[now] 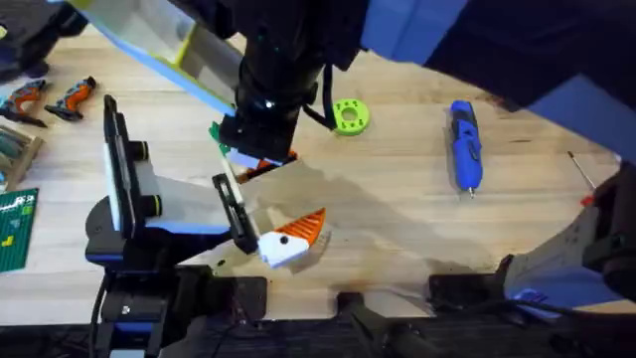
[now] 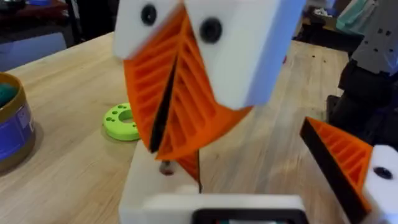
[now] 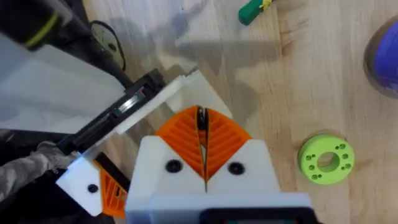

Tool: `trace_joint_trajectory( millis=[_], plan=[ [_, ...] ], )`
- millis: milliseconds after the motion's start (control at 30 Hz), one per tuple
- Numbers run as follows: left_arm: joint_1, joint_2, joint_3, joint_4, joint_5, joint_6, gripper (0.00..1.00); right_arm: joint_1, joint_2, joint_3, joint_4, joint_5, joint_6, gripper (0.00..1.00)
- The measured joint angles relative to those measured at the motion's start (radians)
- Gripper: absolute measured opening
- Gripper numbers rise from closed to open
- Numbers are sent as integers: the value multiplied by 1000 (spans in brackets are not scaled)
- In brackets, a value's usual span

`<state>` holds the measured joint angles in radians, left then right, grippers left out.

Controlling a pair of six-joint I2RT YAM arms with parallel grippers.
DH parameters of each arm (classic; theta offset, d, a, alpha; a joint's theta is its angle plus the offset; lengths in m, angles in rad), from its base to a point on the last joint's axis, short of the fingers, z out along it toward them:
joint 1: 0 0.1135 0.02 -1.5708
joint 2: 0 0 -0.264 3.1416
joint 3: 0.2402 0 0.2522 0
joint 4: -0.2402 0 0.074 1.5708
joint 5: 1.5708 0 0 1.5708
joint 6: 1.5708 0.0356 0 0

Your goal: Pick up the gripper from the table and insert it into the empty holder that is missing its gripper. Then pick up a screw, insert it into the mounting hole, and use the screwdriver to tighten it. Finally, clean up the table by picking up the vegetable and placing it into the bucket.

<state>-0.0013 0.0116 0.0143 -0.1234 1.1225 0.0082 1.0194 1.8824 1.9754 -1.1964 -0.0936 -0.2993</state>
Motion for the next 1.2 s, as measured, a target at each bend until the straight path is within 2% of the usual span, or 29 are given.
trace_joint_trajectory(
  millis=[1200],
  plan=[
    [0, 0, 0, 0, 0, 3, 985, 18, 0, 13, -6, 3, 4, 6]
  ],
)
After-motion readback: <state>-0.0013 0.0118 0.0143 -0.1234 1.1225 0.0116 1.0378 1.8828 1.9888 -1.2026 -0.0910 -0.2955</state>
